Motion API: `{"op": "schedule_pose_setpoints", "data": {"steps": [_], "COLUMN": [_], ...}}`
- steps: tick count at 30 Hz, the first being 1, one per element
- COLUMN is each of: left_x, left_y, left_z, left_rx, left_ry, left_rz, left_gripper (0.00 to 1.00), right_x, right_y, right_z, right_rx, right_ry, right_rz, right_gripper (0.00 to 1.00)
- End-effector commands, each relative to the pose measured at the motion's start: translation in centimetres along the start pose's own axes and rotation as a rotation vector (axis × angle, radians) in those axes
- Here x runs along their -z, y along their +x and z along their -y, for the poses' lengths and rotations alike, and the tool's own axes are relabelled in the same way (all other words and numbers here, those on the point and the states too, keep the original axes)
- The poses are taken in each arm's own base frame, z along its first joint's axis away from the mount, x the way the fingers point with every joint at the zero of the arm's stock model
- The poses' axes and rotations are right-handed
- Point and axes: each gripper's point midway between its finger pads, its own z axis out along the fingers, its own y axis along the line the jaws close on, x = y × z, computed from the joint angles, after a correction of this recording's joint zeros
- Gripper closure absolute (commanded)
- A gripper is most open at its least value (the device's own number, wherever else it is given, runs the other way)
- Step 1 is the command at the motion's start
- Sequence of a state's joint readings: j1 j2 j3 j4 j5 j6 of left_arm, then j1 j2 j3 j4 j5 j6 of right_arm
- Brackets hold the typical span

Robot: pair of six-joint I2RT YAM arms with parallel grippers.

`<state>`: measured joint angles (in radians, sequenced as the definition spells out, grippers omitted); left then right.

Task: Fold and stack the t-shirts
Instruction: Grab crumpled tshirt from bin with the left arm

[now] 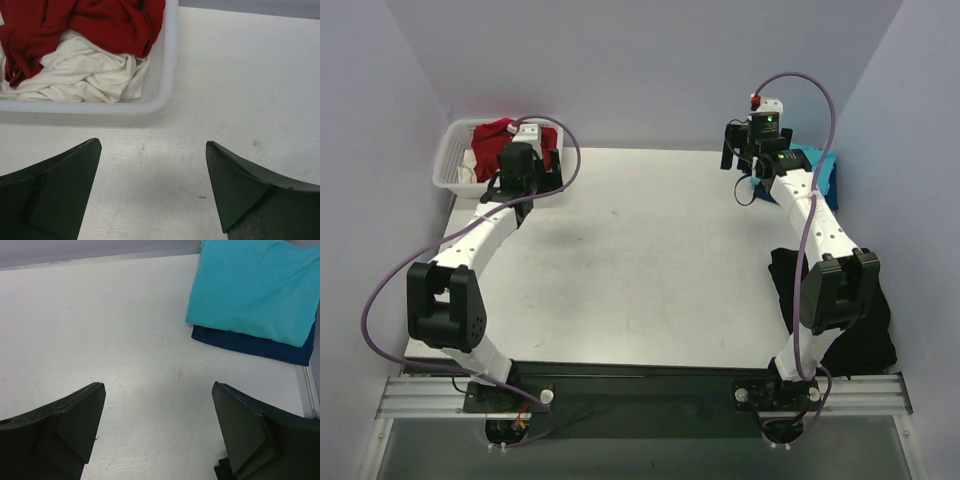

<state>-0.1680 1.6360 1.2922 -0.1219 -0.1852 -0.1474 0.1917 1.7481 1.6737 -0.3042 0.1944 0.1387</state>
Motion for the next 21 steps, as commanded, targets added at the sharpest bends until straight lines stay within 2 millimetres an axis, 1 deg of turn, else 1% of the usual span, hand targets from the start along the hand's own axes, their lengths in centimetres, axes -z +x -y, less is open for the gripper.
{"op": "schedule_pose_setpoints", "data": {"steps": [1,3,4,6,7,8,10,11,13,14,15,16,17,18,19,20,21], "left_x": [0.5,0.8,0.9,1.1,1.0,1.1,0.9,0.8,0.0,0.0,-0.8,-1.1,-1.2,-2.2,-2.7,-3.2,-4.4], "left_y": [-2.6,-2.8,-2.3,-2.5,-2.0,-2.2,-2.4,-3.0,-3.0,-4.4,-4.0,-4.5,-5.6,-5.2,-5.4,-4.8,-5.5], "left_z": [0.0,0.2,0.0,0.4,0.5,0.5,0.2,0.0,-0.4,-0.3,-1.1,-1.6,-1.8,-2.1,-2.8,-3.1,-3.2], "left_rx": [-0.024,-0.046,-0.062,-0.091,-0.095,-0.092,-0.075,-0.066,-0.058,-0.057,-0.045,-0.034,-0.020,0.002,0.023,0.032,0.069], "left_ry": [-0.028,-0.042,-0.059,-0.046,-0.041,-0.043,-0.064,-0.074,-0.100,-0.107,-0.159,-0.182,-0.195,-0.209,-0.226,-0.230,-0.232], "left_rz": [0.065,0.071,0.065,0.085,0.079,0.089,0.093,0.100,0.082,0.089,0.067,0.065,0.067,0.047,0.040,0.010,0.011], "left_gripper": [0.03,0.03,0.03,0.03,0.03,0.03,0.03,0.03,0.02,0.07,0.15,0.21,0.28,0.29,0.30,0.30,0.30], "right_x": [0.0,0.0,0.0,0.0,-0.1,-0.1,-0.2,-0.2,-0.3,-0.4,-0.5,-0.6,-0.7,-0.9,-0.9,-1.1,-1.2], "right_y": [0.4,0.4,0.4,0.4,0.5,0.6,0.6,0.7,0.9,1.0,1.2,1.3,1.4,1.5,1.4,1.3,1.5], "right_z": [0.0,0.0,0.0,-0.1,0.0,0.0,0.0,-0.1,-0.1,-0.4,-0.5,-0.7,-0.9,-1.2,-1.4,-1.4,-1.6], "right_rx": [-0.007,-0.008,-0.009,-0.009,-0.009,-0.010,-0.016,-0.017,-0.025,-0.029,-0.026,-0.029,-0.035,-0.033,-0.036,-0.039,-0.039], "right_ry": [0.013,0.016,0.014,0.015,0.018,0.019,0.022,0.021,0.022,0.010,0.005,-0.002,-0.011,-0.017,-0.020,-0.019,-0.024], "right_rz": [-0.014,-0.013,-0.013,-0.014,-0.017,-0.020,-0.019,-0.022,-0.026,-0.031,-0.038,-0.039,-0.043,-0.048,-0.046,-0.046,-0.051], "right_gripper": [0.07,0.07,0.07,0.06,0.06,0.06,0.06,0.07,0.07,0.07,0.06,0.06,0.06,0.06,0.06,0.06,0.06]}}
